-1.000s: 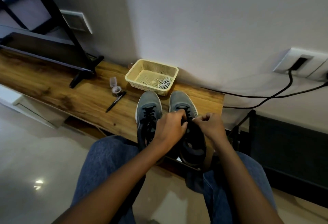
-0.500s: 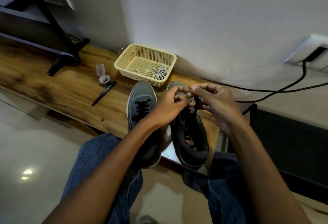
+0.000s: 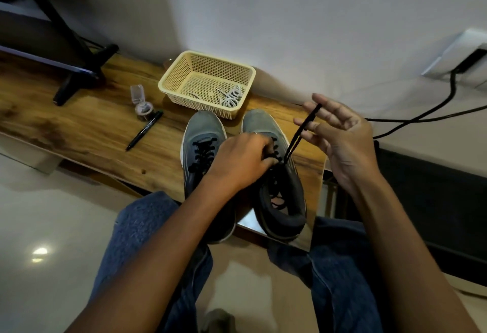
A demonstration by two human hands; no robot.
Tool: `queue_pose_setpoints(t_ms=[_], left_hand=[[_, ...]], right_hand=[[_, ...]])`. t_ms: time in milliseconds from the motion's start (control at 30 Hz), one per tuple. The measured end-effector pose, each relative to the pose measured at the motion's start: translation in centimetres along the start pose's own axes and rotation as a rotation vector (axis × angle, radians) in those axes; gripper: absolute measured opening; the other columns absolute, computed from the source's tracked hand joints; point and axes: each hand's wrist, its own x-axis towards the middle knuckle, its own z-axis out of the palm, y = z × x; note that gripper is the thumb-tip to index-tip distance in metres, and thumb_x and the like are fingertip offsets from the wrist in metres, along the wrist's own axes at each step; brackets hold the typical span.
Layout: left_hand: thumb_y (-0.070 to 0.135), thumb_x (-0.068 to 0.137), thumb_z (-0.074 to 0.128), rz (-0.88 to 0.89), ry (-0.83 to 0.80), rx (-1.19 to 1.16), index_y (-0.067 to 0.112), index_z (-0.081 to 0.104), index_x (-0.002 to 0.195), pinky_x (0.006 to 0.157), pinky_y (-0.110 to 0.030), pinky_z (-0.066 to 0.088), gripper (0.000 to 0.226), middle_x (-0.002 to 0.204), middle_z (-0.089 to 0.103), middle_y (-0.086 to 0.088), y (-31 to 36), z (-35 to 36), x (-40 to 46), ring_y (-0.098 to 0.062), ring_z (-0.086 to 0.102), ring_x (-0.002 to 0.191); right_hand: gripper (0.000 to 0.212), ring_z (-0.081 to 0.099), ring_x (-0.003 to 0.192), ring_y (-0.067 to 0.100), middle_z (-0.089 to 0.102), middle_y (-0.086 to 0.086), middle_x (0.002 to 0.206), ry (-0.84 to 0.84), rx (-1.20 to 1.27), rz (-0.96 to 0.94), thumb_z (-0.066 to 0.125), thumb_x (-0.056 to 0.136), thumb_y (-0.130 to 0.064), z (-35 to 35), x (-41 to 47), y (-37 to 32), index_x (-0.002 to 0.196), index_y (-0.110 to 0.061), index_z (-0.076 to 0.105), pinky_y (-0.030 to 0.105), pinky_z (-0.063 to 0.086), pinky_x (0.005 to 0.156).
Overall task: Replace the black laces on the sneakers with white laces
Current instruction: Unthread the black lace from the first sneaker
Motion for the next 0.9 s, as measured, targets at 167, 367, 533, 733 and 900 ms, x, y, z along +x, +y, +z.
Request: queue_pose_setpoints(t_ms=[167, 367, 533, 733, 900], left_hand=[[0.027, 0.089, 0.065, -0.03, -0.012, -0.21, 0.02, 0.067, 0.096, 0.077, -0.038, 0.053, 0.01, 0.091, 0.069, 0.0, -0.8, 0.0, 0.1, -0.017, 0.064, 0.085], [0.015, 0.093, 0.058, -0.23, 0.157, -0.994, 0.015, 0.063, 0.084, 0.078, -0.033, 0.052, 0.011, 0.08, 0.068, -0.009, -0.1, -1.2, 0.6, -0.02, 0.065, 0.077], [0.011, 0.096, 0.053, -0.416, 0.4, -1.27, 0.008, 0.057, 0.093, 0.061, -0.019, 0.051, 0.005, 0.068, 0.06, 0.0, -0.9, -1.6, 1.3, -0.009, 0.057, 0.061], [0.01, 0.097, 0.052, -0.494, 0.527, -1.289, 0.009, 0.059, 0.108, 0.054, -0.017, 0.044, 0.014, 0.069, 0.057, 0.002, -1.6, -1.1, 1.9, -0.004, 0.051, 0.052], [0.004, 0.094, 0.049, -0.538, 0.691, -1.266, 0.012, 0.057, 0.107, 0.058, -0.022, 0.042, 0.017, 0.072, 0.055, 0.004, -2.5, -1.5, 2.0, -0.004, 0.049, 0.056]], right_hand=[[0.021, 0.071, 0.077, 0.019, 0.073, 0.011, 0.094, 0.107, -0.083, -0.1, 0.068, 0.085, -0.005, -0.3, 0.3, 0.5, 0.106, -0.008, 0.066, 0.027, 0.059, 0.067], [0.021, 0.057, 0.05, 0.009, 0.063, -0.004, 0.062, 0.281, -0.044, -0.08, 0.06, 0.093, -0.032, -0.5, 0.6, 0.3, 0.086, -0.013, 0.065, 0.018, 0.045, 0.048], [0.015, 0.046, 0.045, 0.007, 0.055, -0.002, 0.058, 0.288, -0.043, -0.014, 0.058, 0.095, -0.023, -0.7, 0.8, 0.4, 0.082, -0.017, 0.063, 0.018, 0.034, 0.044], [0.03, 0.051, 0.052, 0.009, 0.061, 0.002, 0.071, 0.168, -0.197, 0.082, 0.044, 0.101, -0.033, -0.2, 0.6, 0.8, 0.099, -0.01, 0.064, 0.019, 0.036, 0.047], [0.046, 0.057, 0.057, 0.014, 0.066, 0.007, 0.078, 0.303, 0.065, 0.202, 0.031, 0.099, -0.044, -0.8, 0.9, 0.4, 0.103, -0.009, 0.061, 0.025, 0.037, 0.053]])
